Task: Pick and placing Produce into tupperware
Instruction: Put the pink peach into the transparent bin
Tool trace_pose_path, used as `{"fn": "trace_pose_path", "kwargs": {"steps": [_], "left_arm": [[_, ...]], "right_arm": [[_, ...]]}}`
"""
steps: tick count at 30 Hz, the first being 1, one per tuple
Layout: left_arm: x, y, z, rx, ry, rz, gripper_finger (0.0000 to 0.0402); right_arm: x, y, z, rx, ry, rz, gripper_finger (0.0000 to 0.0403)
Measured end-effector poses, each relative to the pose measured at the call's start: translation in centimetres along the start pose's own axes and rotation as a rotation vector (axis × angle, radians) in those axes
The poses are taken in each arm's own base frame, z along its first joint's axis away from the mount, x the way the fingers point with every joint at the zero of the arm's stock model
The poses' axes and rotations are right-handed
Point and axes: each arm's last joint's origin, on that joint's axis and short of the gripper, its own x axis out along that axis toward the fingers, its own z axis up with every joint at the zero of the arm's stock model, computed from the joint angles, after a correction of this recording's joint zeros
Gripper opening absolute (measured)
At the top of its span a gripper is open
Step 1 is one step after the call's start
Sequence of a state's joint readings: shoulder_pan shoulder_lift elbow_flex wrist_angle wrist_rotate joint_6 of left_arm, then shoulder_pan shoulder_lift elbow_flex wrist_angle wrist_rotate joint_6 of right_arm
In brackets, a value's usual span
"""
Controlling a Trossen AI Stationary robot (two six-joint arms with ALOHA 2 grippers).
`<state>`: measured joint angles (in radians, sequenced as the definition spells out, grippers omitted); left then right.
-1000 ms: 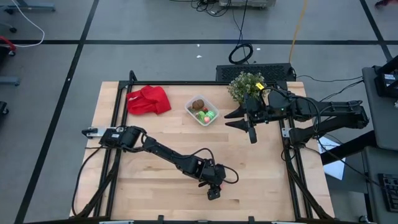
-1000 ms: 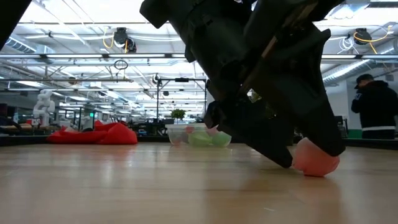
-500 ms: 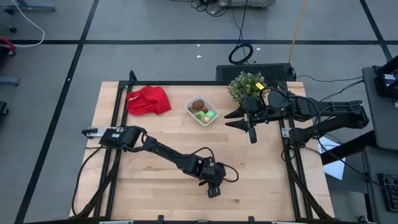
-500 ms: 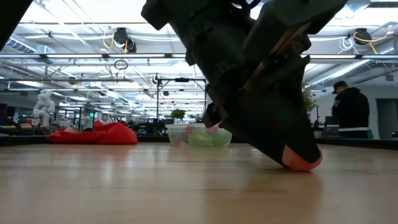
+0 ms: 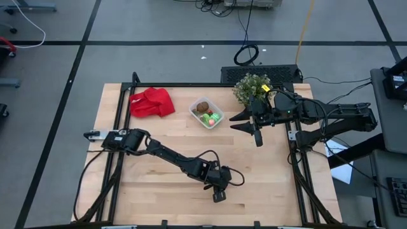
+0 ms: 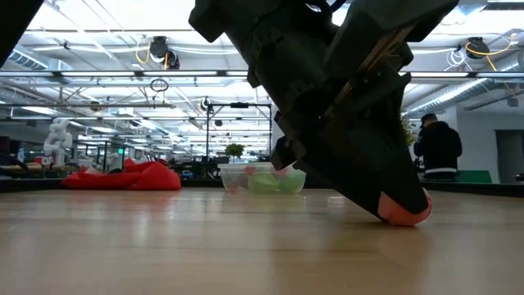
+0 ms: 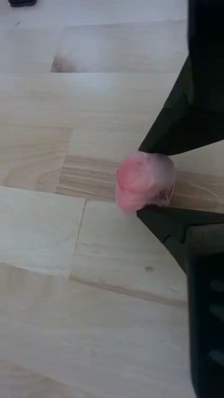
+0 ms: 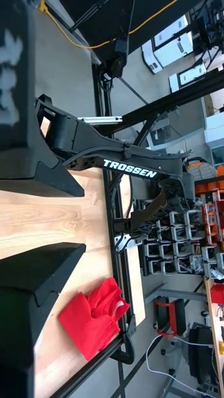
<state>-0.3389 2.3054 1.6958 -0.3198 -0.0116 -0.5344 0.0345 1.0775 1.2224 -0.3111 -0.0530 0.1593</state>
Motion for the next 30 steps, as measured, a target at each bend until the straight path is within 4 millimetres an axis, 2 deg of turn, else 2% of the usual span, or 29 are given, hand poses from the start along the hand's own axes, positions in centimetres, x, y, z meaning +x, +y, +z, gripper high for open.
{"fn": "trace_pose_path", "kwargs": {"steps": [10,21,30], "left_arm": [[-0.2,-0.1,0.1,0.0,-0.001,-0.006,0.0116],[-3.1,-0.9,2.1,0.087,0.026,0.146,0.0117],[-5.3,1.8,3.1,0.1,0.146,0.363,0.0117]], "right_arm": [[0.0,0.0,0.0,0.0,0.0,0.0,0.0118],[0.0,0.0,0.0,0.002,-0.002,0.0,0.0118],[0.0,0.0,0.0,0.009,0.0,0.0,0.0118]]}}
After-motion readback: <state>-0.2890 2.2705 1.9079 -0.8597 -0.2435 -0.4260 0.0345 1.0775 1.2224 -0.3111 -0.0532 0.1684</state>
